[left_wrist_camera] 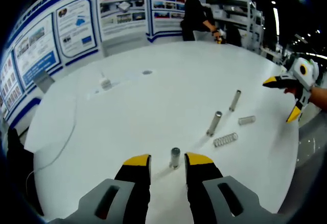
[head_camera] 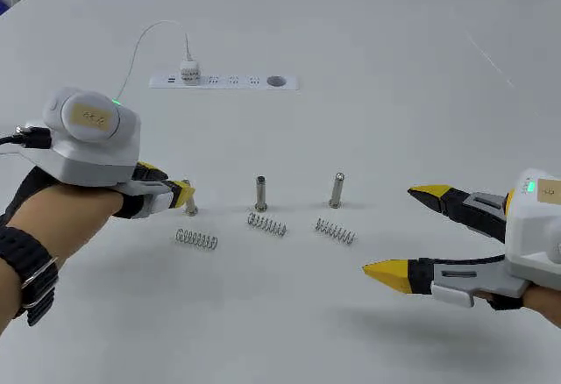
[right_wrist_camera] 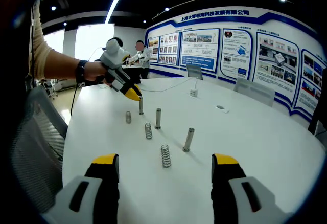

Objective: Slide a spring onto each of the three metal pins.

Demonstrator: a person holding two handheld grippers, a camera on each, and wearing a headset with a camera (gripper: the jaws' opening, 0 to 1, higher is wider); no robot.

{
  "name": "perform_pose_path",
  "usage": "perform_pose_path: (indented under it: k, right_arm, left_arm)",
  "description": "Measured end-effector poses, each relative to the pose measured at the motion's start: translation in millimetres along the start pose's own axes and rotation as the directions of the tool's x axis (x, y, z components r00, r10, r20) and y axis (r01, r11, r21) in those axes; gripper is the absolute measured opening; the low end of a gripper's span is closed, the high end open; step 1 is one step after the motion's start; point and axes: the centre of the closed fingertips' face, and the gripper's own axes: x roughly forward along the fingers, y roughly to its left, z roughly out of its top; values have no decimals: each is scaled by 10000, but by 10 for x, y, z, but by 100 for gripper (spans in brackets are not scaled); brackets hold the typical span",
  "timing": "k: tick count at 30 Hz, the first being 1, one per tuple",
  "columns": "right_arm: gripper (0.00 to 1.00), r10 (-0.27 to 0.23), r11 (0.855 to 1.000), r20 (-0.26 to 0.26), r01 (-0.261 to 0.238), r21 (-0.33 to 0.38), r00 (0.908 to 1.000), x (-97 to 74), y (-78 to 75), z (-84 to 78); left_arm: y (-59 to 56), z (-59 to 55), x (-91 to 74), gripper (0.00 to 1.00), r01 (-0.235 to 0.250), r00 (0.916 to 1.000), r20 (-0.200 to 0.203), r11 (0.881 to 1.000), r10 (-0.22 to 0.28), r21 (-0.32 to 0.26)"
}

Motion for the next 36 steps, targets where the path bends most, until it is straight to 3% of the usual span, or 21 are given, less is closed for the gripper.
perform_pose_path:
  k: [16, 23, 30, 31, 33, 36]
  right_arm:
    - [75, -11, 10000, -49, 11, -4, 10000, 10, 3, -5]
    - [75, 28, 10000, -47, -29, -38, 10000, 16, 18, 4]
    - [75, 5, 10000, -71, -6, -39, 10000, 12, 17, 1]
    - [75, -4, 10000, -88, 4, -57, 10000, 13, 16, -2]
    - [75, 3, 10000, -84, -3, -39, 10000, 14, 17, -2]
    - [75, -6, 10000, -101, 5, -43, 9999, 15, 12, -7]
  left_arm:
    - [22, -170, -132, 27, 245, 9992, -307, 9995, -239, 184]
    - [-78, -233, -157, 26, 872, 9956, -374, 9955, -858, 365]
    - [-233, -325, -151, 26, 1932, 9806, -514, 9777, -1894, 824]
    - [-268, -342, -149, 27, 2254, 9738, -551, 9694, -2208, 977]
    - [-278, -365, -145, 27, 2388, 9704, -609, 9658, -2336, 1011]
    - [-329, -385, -141, 29, 2834, 9588, -636, 9486, -2770, 1412]
